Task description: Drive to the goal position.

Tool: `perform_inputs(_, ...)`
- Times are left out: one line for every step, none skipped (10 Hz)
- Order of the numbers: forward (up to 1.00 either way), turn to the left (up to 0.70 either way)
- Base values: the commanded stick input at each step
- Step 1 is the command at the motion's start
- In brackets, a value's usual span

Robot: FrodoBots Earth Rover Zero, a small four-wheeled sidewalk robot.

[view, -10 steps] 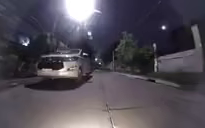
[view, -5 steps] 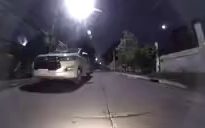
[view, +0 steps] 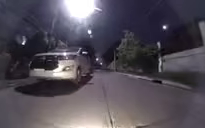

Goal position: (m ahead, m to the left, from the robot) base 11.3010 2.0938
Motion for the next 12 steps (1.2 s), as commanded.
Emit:
perform_inputs(0.5,0.0)
perform_inputs(0.5,0.0)
perform_inputs(0.5,0.0)
perform_inputs(0.5,0.0)
perform_inputs(0.5,0.0)
perform_inputs(0.5,0.0)
perform_inputs(0.5,0.0)
perform_inputs(0.5,0.0)
perform_inputs(0.5,0.0)
perform_inputs(0.5,0.0)
perform_inputs(0.5,0.0)
perform_inputs(0.5,0.0)
